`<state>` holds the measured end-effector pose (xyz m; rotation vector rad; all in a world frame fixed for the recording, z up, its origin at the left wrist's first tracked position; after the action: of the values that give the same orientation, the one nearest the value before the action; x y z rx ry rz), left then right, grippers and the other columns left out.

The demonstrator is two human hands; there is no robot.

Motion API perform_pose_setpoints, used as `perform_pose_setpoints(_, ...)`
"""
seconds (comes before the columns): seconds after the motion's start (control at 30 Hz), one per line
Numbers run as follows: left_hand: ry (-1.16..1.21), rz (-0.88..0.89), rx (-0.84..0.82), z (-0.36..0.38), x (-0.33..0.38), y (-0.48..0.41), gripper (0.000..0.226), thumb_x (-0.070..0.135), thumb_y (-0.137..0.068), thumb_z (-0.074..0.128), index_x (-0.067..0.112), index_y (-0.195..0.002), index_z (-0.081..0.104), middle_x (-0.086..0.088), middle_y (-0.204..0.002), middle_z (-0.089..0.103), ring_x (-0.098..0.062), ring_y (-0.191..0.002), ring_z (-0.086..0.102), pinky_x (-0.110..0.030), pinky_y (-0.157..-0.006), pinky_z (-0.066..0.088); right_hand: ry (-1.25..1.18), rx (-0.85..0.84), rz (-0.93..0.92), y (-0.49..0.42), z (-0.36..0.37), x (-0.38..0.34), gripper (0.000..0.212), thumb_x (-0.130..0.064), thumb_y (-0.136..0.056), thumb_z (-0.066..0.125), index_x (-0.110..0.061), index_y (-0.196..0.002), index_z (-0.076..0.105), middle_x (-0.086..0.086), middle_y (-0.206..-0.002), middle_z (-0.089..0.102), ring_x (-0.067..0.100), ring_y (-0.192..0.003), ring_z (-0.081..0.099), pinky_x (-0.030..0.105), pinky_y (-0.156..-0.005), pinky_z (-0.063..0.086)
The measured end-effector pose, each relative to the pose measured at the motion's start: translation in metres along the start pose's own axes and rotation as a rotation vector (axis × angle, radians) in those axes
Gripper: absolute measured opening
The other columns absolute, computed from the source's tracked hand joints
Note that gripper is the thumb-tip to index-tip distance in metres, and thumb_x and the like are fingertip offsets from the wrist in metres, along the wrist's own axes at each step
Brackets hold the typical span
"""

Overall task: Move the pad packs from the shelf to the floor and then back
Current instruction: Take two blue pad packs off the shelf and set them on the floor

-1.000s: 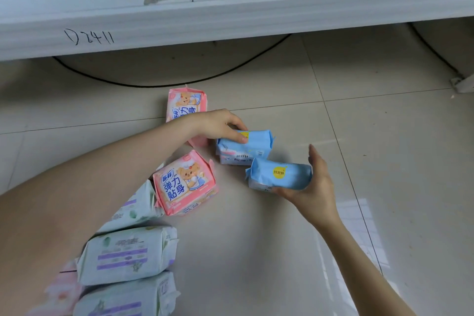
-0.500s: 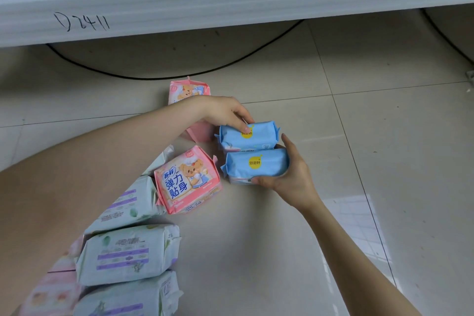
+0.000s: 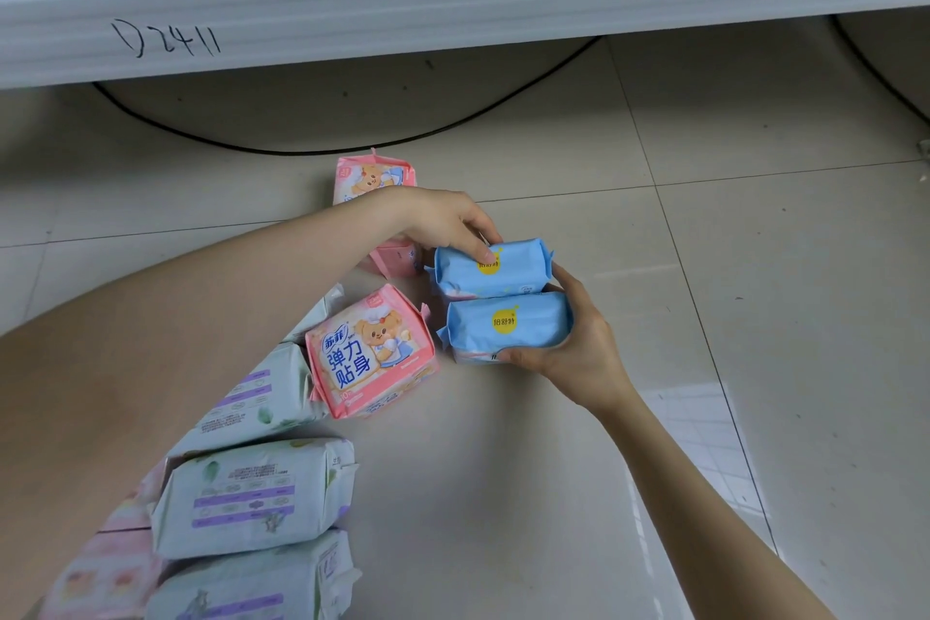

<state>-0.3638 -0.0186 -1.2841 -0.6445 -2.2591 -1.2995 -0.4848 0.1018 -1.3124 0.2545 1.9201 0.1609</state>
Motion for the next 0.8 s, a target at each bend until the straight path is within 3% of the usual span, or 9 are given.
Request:
perform_pose_setpoints(0.33,0.12,-0.004,0.168,-0.011,-0.004,0.007,0.043,0.031,-0.091,0.065,0.019,-0.132,0.059,0.004,-0.126,0.063,-0.012,-0.116,0.057,-0.029,-0.104,0.045,0.027,0.007,0.004,0.009,-0.008,-0.003,0.106,-0.028,-0.056,0.094,-0.027,-0.144,0.035,-0.025,-0.109,0.058,-0.011,-0.098,0.056,0.003,-0.077,0.042)
perform_pose_setpoints(0.5,0.127,0.038,0.386,-0.027,0.001,0.023,0.039,0.031,-0.093,0.063,0.018,-0.13,0.059,0.001,-0.127,0.062,-0.013,-0.118,0.057,-0.03,-0.105,0.043,0.079,0.018,0.06,0.02,-0.018,-0.004,0.099,-0.036,-0.063,0.088,-0.028,-0.146,0.033,-0.009,-0.127,0.057,0.002,-0.116,0.052,0.025,-0.098,0.043)
perform_pose_setpoints(0.67,-0.066,0.085,0.576,-0.033,0.012,0.068,0.043,0.025,-0.095,0.059,0.013,-0.135,0.053,-0.006,-0.139,0.055,-0.02,-0.128,0.05,-0.029,-0.106,0.036,0.21,0.06,0.09,0.041,-0.037,-0.03,0.085,-0.035,-0.078,0.077,-0.024,-0.148,0.03,-0.001,-0.144,0.047,0.011,-0.129,0.045,0.024,-0.098,0.037)
perform_pose_setpoints(0.8,-0.242,0.041,0.671,-0.022,0.022,0.117,0.044,0.027,-0.096,0.055,0.015,-0.139,0.049,-0.005,-0.143,0.05,-0.026,-0.131,0.046,-0.042,-0.104,0.042,0.487,0.014,0.018,0.063,-0.044,-0.079,0.081,-0.038,-0.084,0.068,-0.014,-0.15,0.027,0.002,-0.15,0.041,0.021,-0.135,0.04,0.037,-0.104,0.038)
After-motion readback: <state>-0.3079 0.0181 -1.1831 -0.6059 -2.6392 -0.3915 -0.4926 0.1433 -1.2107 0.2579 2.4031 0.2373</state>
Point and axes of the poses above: each hand's wrist, its own y-axis away from the middle knuckle, its own z-axis out of the palm, x = y × z, the point moved 10 cm from there along -y, towards the middle knuckle
